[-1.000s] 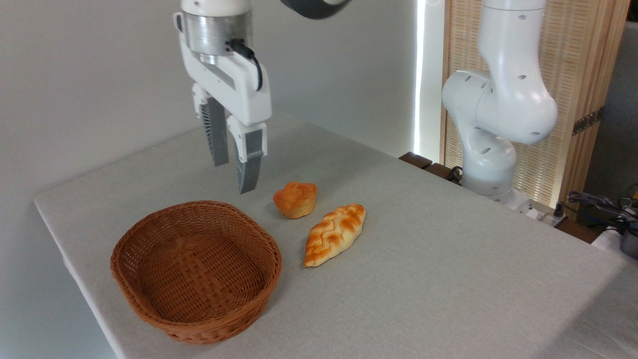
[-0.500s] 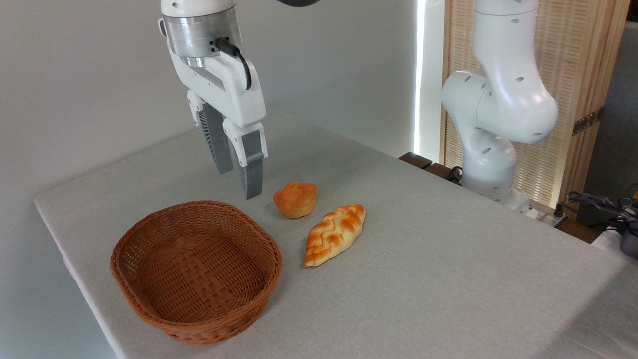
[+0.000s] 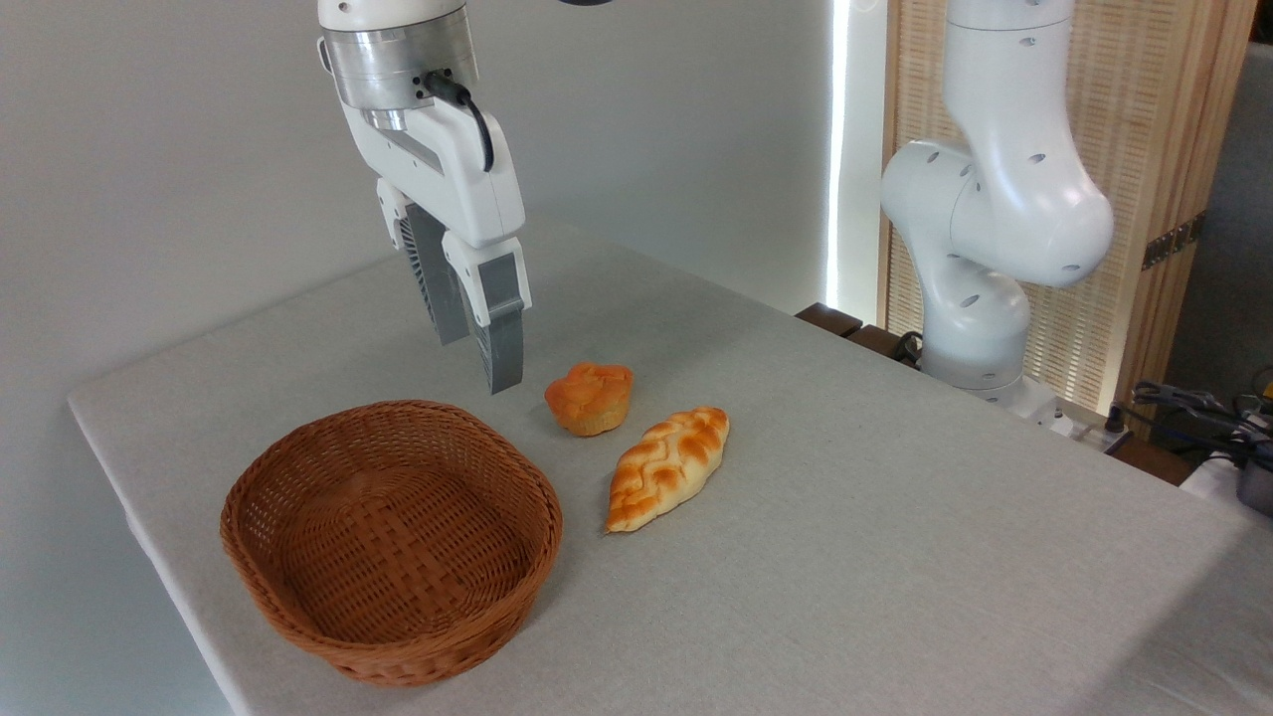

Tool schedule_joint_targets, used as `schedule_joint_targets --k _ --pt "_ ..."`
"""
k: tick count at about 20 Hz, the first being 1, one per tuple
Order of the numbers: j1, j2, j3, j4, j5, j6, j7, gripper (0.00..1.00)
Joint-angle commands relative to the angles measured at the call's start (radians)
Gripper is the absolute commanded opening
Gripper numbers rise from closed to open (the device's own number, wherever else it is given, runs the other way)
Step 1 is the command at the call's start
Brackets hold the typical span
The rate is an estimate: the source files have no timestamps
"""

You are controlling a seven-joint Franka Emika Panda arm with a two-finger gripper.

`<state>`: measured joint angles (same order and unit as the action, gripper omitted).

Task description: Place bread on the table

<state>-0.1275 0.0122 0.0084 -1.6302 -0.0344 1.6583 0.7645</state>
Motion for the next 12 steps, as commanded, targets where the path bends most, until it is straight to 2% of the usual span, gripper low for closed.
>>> schedule_joint_targets --k 1,6,9,12 --pt "0.026 0.0 -0.007 0.02 0.013 -0.031 -0.016 1.0" --pt "0.034 -0.018 -0.01 0.02 0.013 -0.032 -0.019 1.0" --pt "0.034 -0.017 -0.015 0.021 0.005 -0.031 -0.106 1.0" --pt "0.034 -0.015 -0.018 0.02 0.011 -0.031 -0.114 1.0"
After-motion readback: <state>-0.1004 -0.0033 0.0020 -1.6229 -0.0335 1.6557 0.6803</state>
